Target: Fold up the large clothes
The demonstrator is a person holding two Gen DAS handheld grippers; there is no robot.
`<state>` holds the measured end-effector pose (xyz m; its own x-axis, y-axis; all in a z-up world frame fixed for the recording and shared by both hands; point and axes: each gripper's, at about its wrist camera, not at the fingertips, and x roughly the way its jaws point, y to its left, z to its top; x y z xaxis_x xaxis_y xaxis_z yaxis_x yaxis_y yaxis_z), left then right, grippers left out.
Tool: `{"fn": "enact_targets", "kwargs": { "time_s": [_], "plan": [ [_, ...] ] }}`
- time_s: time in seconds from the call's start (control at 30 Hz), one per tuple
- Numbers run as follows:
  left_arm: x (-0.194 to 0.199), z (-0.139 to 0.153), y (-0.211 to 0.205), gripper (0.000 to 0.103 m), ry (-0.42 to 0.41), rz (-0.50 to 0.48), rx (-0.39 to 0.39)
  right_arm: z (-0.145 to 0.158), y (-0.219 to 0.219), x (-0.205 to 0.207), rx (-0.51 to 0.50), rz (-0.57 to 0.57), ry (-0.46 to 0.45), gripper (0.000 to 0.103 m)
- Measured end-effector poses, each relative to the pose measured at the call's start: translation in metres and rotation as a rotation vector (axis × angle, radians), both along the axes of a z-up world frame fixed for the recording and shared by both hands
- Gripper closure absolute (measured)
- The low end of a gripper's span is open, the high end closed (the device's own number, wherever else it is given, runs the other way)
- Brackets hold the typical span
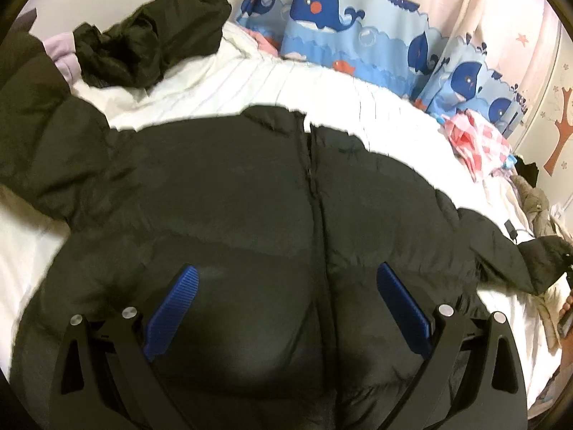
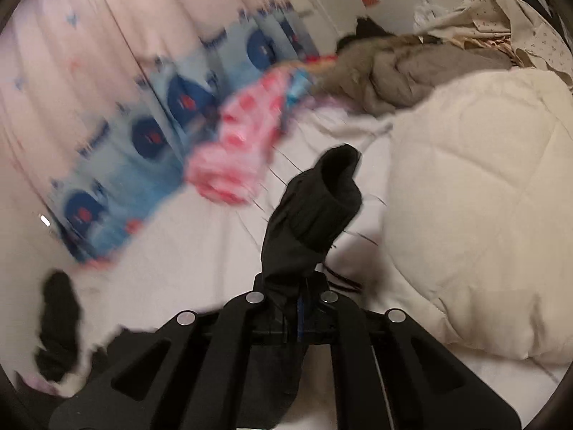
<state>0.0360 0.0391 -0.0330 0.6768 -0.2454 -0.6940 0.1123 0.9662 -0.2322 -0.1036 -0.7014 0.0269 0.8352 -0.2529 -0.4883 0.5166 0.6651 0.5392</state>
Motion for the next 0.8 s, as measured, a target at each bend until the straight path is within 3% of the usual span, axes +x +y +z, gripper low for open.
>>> {"fn": "enact_targets", "kwargs": {
  "time_s": [0.13, 0.33, 0.57, 0.8],
  "plan": [
    [-0.002, 0.008, 0.008, 0.007, -0.029, 0.013, 0.005, -0.009, -0.015, -0.009, 0.129, -0.042, -0.041, 0.099],
    [-0.004, -0.009, 0.017, 0.007, -0.003, 0.025, 0.065, -0.035, -0.026, -0.018, 0.306, -0.092, -0.098, 0.099],
    [-0.011, 0.006, 0.012, 0.007, -0.089, -0.007, 0.114, 0.004, 0.001, 0.003, 0.275, 0.001, -0.208, 0.099],
    [-0.021, 0.017, 0.011, 0.007, -0.159, -0.012, 0.168, 0.041, 0.04, 0.029, 0.242, 0.096, -0.246, 0.099]
  ]
}}
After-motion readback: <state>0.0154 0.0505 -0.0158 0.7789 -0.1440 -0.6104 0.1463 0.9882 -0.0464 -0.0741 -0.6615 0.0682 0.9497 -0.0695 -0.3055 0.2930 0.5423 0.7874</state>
